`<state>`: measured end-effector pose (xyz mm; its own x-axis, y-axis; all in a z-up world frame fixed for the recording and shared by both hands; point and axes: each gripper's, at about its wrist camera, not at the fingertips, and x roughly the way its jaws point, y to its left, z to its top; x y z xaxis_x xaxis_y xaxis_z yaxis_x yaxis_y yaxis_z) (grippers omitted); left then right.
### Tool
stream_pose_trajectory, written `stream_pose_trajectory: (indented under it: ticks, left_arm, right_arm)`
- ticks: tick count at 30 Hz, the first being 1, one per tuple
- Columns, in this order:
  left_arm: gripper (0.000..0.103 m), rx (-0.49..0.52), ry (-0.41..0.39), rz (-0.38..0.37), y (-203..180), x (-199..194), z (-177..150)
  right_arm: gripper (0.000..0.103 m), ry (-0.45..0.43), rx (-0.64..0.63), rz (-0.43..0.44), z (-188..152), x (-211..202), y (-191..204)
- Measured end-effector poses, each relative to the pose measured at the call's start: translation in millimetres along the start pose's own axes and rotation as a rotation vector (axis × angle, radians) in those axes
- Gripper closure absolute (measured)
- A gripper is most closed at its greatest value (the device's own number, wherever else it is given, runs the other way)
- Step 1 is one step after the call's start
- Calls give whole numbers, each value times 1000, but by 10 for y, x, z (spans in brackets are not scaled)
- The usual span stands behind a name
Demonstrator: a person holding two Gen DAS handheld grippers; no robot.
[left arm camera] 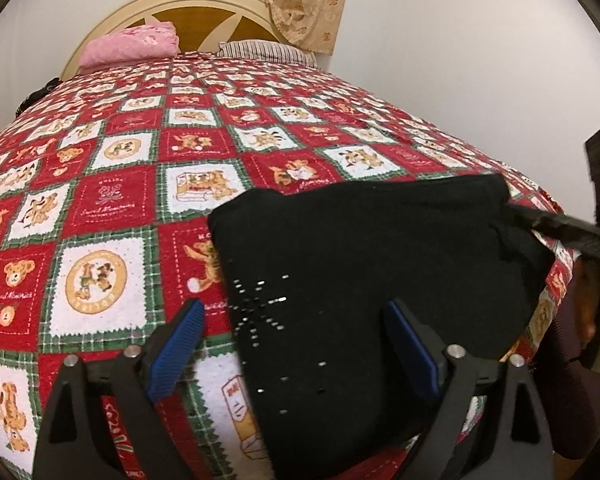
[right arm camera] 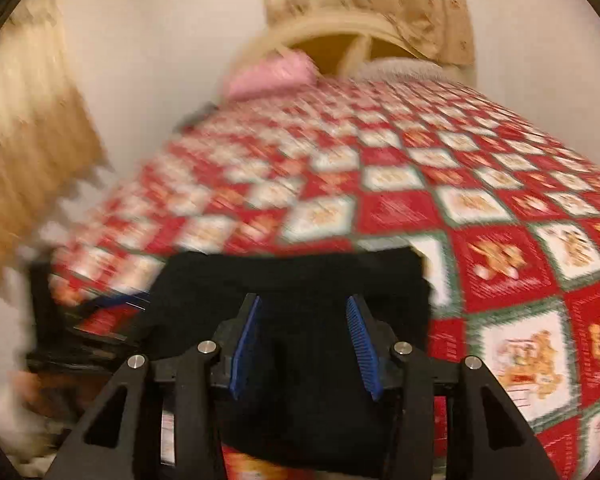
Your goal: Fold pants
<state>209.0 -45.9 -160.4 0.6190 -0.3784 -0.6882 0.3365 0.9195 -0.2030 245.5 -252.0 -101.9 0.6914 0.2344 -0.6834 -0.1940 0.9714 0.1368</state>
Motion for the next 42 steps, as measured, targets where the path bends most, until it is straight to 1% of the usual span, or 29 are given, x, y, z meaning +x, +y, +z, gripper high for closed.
stream_pose_trajectory:
  ticks: [1,5,8,11,13,15,16,18,20,22,24,25,27,28,30,31,35,39,40,42]
  left_arm:
    - [6,3,4,4,6,11,-1]
    - [5,12,20,4,4,37,1]
    - [4,13,24,9,11,30,-2]
    - [3,6,29,8,40,28,-19]
    - [3,-3,34,4,58,39,-32]
    - [3,-8,38,-6,65,47,-43]
    - [3,-8,38,-11,65,50,-46]
    - [2,-5,40,-11,65,61,-43]
    - [1,-8,45,-11,68,70,-30]
    - [0,-11,49,-13,75,81,-22]
    - [0,-16,51,-20,82,88,-13]
    - [0,-17,51,-25,87,94,-8]
    - [0,-23,59,-40,108,121,18]
    - [0,-27,61,-47,116,132,35]
    - [0,-39,71,-61,140,170,82]
    - [0,-42,74,-65,149,186,97]
    - [0,-40,85,-73,151,240,129]
    - [0,-33,98,-60,139,270,124]
    - [0,-28,102,-55,133,279,128]
    - [0,-20,106,-46,120,301,144]
  right_arm:
    - [56,31,5,-35,-34,109,-70]
    - [57,8,10,3,-131,147,-213]
    - [57,-1,0,-3,-119,71,-182]
    - [56,-25,4,-19,-131,-103,-107]
    - [56,-42,-11,-6,-224,-225,-27]
    - [56,-9,-16,-10,-361,-220,1]
    - [56,15,-28,-30,-437,-178,1]
    - [56,-2,-68,-53,-527,-163,18]
    - [55,-10,-74,-54,-516,-181,33]
    - [53,-8,-56,-37,-473,-199,26]
    - [53,-11,-45,-20,-442,-230,5]
    - [53,-23,-42,-16,-434,-261,-9]
    - [50,-69,-30,-35,-416,-359,-67]
    - [47,-94,-11,-43,-403,-408,-121]
    - [40,-113,36,-42,-382,-456,-239]
    - [36,-106,73,-47,-368,-447,-336]
    - [36,-63,129,-38,-342,-309,-547]
    - [36,-19,181,50,-329,-128,-641]
    - [36,-7,185,59,-328,-76,-648]
    - [36,-12,184,60,-330,-29,-631]
